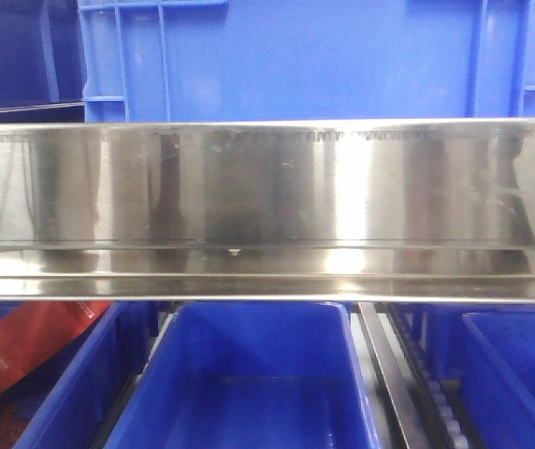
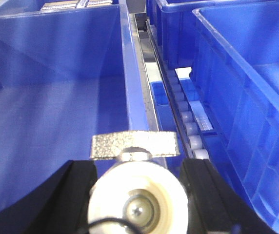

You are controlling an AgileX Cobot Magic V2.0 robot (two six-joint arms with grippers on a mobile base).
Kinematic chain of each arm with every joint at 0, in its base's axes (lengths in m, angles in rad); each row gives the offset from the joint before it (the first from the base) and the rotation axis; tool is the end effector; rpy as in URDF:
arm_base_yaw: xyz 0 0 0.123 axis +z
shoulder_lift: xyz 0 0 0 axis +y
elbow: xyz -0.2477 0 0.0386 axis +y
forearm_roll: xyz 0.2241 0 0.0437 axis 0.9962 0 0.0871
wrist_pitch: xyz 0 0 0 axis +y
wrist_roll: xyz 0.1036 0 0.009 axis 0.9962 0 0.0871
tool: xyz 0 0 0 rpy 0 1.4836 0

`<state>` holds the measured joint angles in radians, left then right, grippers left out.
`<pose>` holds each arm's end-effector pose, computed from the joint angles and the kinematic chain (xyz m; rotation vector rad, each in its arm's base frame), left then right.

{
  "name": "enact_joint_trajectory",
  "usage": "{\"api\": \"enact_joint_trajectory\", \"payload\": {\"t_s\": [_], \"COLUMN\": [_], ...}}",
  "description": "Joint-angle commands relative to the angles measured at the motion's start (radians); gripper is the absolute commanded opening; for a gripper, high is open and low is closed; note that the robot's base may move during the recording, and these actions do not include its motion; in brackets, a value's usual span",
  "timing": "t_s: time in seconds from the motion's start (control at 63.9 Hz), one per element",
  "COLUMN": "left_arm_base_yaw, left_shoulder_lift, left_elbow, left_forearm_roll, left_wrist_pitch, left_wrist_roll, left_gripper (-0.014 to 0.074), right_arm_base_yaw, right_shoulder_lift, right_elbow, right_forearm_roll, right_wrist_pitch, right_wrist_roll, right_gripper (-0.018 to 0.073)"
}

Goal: Place valve from conveyor to right shelf box

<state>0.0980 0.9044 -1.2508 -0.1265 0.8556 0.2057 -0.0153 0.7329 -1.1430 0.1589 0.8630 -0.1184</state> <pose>0.1679 0.0066 0.4167 0.0859 1.9853 0.0478 0.1266 0.0106 0.4105 -0.0798 1.9270 0.0963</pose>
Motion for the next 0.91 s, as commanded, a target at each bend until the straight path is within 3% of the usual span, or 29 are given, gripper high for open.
{"api": "enact_joint_trajectory", "payload": {"t_s": [0.0, 0.172, 0.266, 0.454, 0.642, 0.892], "left_arm_base_yaw": [-0.005, -0.005, -0.039, -0.205, -0.370, -0.515], "left_shoulder_lift": [0.002, 0.018, 0.055, 0.201, 0.390, 0.635], "left_elbow": [-0.007, -0.039, -0.101, -0.310, -0.500, -0.676], "left_forearm_roll": [-0.024, -0.037, -0.050, -0.050, -0.050, -0.050], "left_wrist_pitch": [-0.067, -0.092, -0.069, -0.055, -0.044, -0.033], "left_wrist_roll": [-0.008, -0.008, -0.008, -0.008, -0.008, -0.008], "left_gripper": [-0.0111, -0.0111, -0.0111, -0.0111, -0.0111, -0.0111], "right_arm_base_yaw": [0.000, 0.000, 0.000, 0.070, 0.222, 0.386], "right_shoulder_lift": [-0.005, 0.028, 0.089, 0.227, 0.392, 0.622], "right_elbow": [-0.005, -0.062, -0.142, -0.300, -0.467, -0.663], "right_forearm_roll": [0.003, 0.003, 0.037, 0.100, 0.100, 0.100], "right_wrist_pitch": [-0.086, -0.073, -0.055, -0.051, -0.060, -0.062], "right_wrist_roll": [-0.003, -0.003, -0.011, -0.069, -0.085, -0.085], "right_gripper": [-0.0155, -0.0155, -0.0155, -0.0155, -0.0155, -0.0155]}}
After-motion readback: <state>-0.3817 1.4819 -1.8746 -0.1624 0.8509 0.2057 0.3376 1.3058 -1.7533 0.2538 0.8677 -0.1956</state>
